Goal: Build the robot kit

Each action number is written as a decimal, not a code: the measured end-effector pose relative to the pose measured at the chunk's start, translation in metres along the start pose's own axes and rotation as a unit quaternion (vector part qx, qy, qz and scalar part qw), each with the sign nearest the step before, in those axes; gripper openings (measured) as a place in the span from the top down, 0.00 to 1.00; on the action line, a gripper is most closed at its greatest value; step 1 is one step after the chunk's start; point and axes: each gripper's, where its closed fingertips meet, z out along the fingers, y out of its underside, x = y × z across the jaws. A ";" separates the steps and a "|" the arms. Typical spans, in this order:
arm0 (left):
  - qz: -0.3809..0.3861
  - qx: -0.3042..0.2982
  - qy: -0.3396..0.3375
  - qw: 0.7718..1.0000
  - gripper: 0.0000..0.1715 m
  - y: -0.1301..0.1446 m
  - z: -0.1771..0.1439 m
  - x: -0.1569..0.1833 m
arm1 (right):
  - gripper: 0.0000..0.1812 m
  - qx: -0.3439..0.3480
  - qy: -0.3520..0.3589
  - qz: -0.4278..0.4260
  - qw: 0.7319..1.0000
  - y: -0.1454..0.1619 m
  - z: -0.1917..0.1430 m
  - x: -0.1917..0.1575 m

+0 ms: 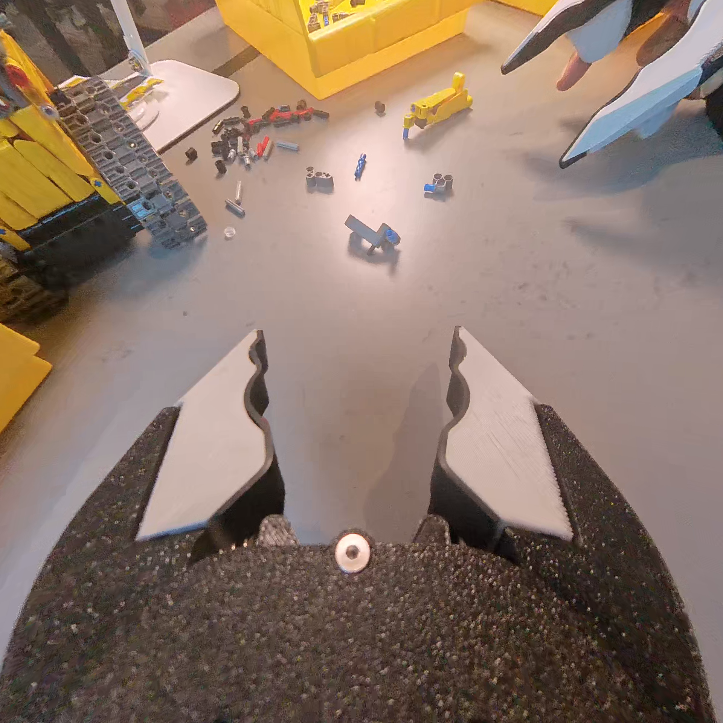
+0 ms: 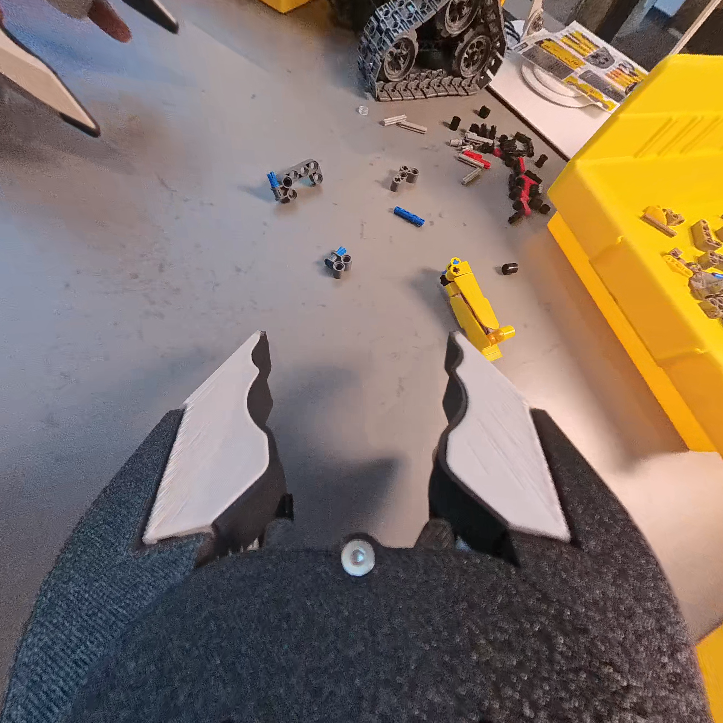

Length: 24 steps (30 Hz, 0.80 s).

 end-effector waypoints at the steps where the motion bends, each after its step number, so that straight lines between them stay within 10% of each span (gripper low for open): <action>1: 0.000 -0.003 0.008 1.000 0.46 0.000 0.001 0.004 | 0.51 0.001 -0.005 0.002 1.000 0.000 0.000 -0.001; 24: -0.011 0.041 0.007 0.999 0.57 -0.015 -0.008 0.006 | 0.64 0.060 -0.012 0.014 0.998 -0.020 0.005 0.001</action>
